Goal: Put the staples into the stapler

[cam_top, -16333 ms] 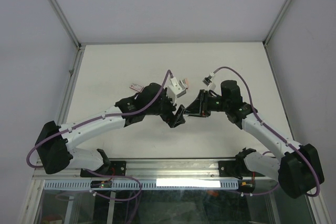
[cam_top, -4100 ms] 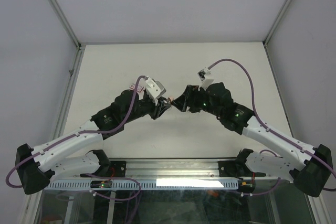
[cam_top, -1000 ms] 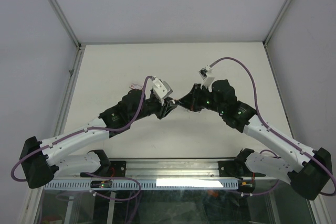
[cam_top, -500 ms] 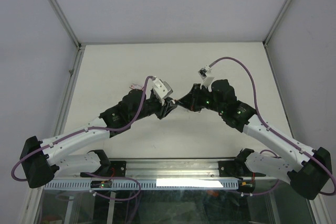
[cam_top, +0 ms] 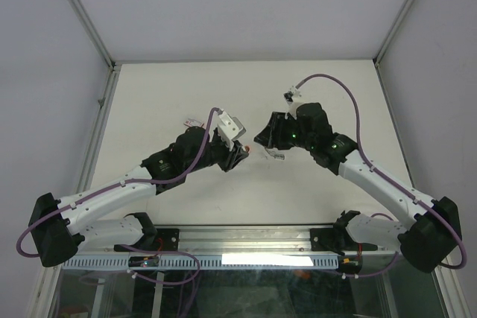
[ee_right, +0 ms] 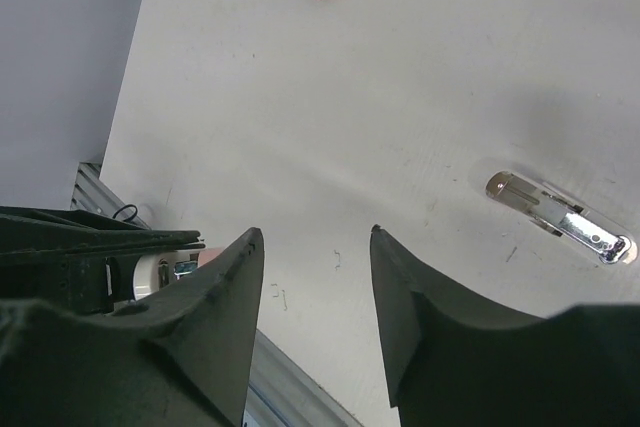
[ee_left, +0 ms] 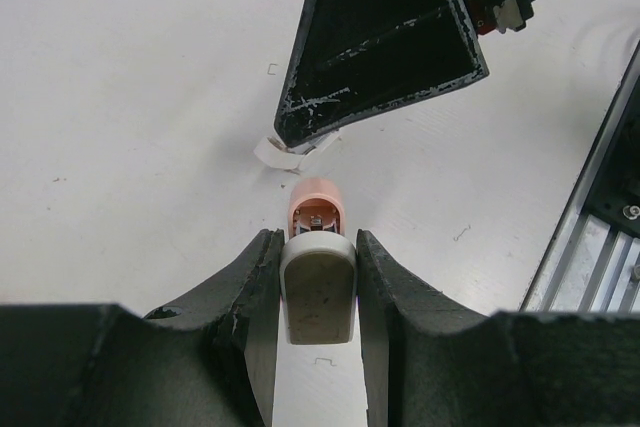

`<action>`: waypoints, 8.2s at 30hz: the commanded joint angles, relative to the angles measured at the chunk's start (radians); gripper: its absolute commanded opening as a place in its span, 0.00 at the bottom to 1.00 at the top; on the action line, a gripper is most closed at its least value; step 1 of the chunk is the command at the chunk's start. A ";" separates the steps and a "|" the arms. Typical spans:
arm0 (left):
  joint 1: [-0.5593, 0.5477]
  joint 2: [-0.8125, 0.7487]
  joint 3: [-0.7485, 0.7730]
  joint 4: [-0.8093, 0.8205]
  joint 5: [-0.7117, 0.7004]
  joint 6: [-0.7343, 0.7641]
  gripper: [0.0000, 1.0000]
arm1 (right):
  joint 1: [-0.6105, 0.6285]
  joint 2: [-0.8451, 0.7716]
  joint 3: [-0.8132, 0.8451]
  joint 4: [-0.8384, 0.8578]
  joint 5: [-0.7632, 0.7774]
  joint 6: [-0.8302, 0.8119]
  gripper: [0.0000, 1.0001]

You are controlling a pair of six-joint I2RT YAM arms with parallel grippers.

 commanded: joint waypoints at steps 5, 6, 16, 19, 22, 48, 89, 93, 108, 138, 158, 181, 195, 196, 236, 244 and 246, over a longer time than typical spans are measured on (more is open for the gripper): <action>-0.003 -0.021 0.029 0.035 0.019 -0.009 0.00 | 0.031 -0.030 0.033 0.070 -0.018 0.089 0.55; -0.003 -0.020 0.031 0.035 0.019 -0.008 0.00 | 0.034 -0.036 0.025 0.083 -0.018 0.109 0.55; -0.003 -0.026 0.030 0.036 0.014 -0.007 0.00 | 0.061 0.005 0.006 0.125 -0.079 0.156 0.56; -0.003 -0.029 0.029 0.036 0.005 -0.007 0.00 | 0.063 0.008 -0.002 0.129 -0.089 0.169 0.53; -0.003 -0.033 0.027 0.036 0.001 -0.007 0.00 | 0.064 0.012 -0.010 0.133 -0.093 0.179 0.48; -0.003 -0.059 0.018 0.038 -0.031 -0.002 0.00 | 0.049 0.006 -0.037 0.215 -0.180 0.256 0.01; -0.002 0.015 0.007 -0.016 -0.053 0.074 0.47 | -0.209 -0.210 0.099 -0.214 0.061 -0.096 0.00; -0.002 0.017 0.011 -0.015 -0.028 0.064 0.41 | -0.209 -0.221 0.074 -0.187 0.060 -0.074 0.00; 0.005 0.031 0.013 0.011 -0.117 -0.361 0.70 | -0.198 -0.183 -0.095 0.013 -0.105 -0.039 0.15; 0.237 0.388 -0.147 0.076 -0.079 -0.451 0.57 | -0.152 -0.150 -0.181 0.087 -0.060 -0.036 0.41; 0.179 0.304 -0.128 0.020 -0.002 -0.519 0.00 | -0.152 -0.110 -0.189 0.149 -0.217 -0.040 0.54; 0.182 0.201 -0.044 0.021 0.492 -0.652 0.00 | -0.026 0.000 -0.215 0.197 -0.343 -0.219 0.76; 0.181 0.209 -0.018 0.022 0.506 -0.655 0.00 | -0.014 0.008 -0.230 0.203 -0.433 -0.252 0.45; 0.181 0.210 -0.017 0.022 0.507 -0.655 0.00 | -0.014 0.009 -0.230 0.203 -0.438 -0.252 0.43; 0.506 0.011 0.140 -0.214 0.102 -0.307 0.99 | -0.456 -0.022 -0.249 -0.340 -0.009 0.031 0.02; 0.509 0.006 0.137 -0.216 0.093 -0.303 0.99 | -0.517 0.042 -0.250 -0.241 -0.037 0.043 0.02; 0.510 0.005 0.136 -0.214 0.090 -0.303 0.99 | -0.520 0.060 -0.244 -0.223 -0.038 0.048 0.02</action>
